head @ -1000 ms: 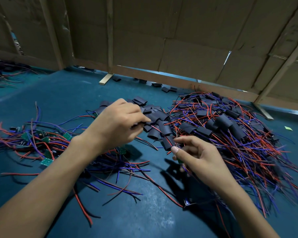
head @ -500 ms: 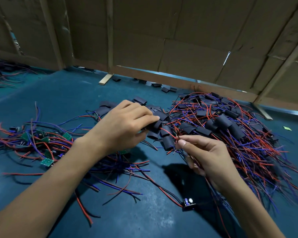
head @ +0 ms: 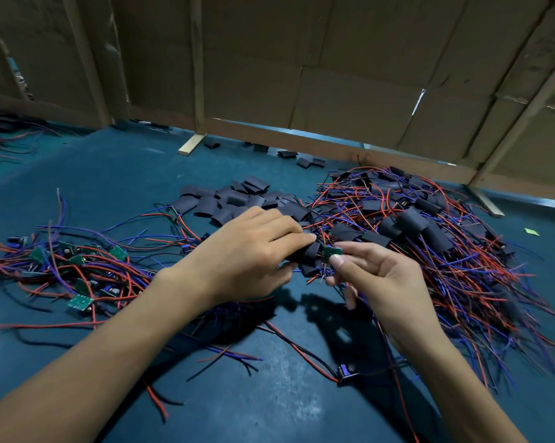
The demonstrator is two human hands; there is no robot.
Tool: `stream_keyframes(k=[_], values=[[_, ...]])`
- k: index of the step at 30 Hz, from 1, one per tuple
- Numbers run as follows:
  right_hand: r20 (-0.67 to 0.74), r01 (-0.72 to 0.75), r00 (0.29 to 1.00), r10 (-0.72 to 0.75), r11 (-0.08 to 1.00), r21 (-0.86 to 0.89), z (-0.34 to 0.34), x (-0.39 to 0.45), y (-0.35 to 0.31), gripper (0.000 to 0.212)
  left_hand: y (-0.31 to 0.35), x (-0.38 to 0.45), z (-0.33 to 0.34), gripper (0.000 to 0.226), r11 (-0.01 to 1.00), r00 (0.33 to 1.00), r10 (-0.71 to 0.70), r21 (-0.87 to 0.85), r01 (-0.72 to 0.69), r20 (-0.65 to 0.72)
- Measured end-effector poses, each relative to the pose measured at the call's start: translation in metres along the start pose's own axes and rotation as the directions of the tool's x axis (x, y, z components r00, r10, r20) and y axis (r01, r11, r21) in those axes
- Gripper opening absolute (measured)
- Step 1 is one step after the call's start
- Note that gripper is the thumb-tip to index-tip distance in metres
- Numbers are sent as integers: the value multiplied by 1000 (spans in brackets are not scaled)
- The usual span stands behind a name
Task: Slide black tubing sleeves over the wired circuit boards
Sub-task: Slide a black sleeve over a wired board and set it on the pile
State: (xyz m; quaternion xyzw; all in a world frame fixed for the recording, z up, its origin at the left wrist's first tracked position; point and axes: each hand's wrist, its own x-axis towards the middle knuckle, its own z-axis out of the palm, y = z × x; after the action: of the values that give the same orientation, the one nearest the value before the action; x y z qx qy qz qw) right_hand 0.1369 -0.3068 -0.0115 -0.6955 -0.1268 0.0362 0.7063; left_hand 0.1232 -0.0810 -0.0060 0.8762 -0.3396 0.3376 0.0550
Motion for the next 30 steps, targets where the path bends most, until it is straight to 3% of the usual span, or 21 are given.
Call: stream_keyframes(k=[5, 14, 16, 26, 30], values=[[-3, 47, 999, -47, 995, -88, -2, -4, -2, 11, 3, 1, 0, 36, 1000, 1000, -23, -10, 23, -9], [27, 220, 975, -221, 939, -265, -3, -6, -3, 12, 4, 1, -4, 32, 999, 999, -42, -16, 42, 4], [32, 204, 979, -203, 947, -248, -3, -5, -3, 5, 3, 1, -4, 33, 999, 1000, -30, -29, 30, 4], [-39, -73, 997, 73, 997, 4, -3, -2, -3, 20, 4, 2, 0, 36, 998, 1000, 5, -63, -6, -27], [-55, 80, 995, -89, 987, -137, 0, -2, 2, 17, 5, 4, 2, 33, 999, 998, 34, -36, -36, -47]])
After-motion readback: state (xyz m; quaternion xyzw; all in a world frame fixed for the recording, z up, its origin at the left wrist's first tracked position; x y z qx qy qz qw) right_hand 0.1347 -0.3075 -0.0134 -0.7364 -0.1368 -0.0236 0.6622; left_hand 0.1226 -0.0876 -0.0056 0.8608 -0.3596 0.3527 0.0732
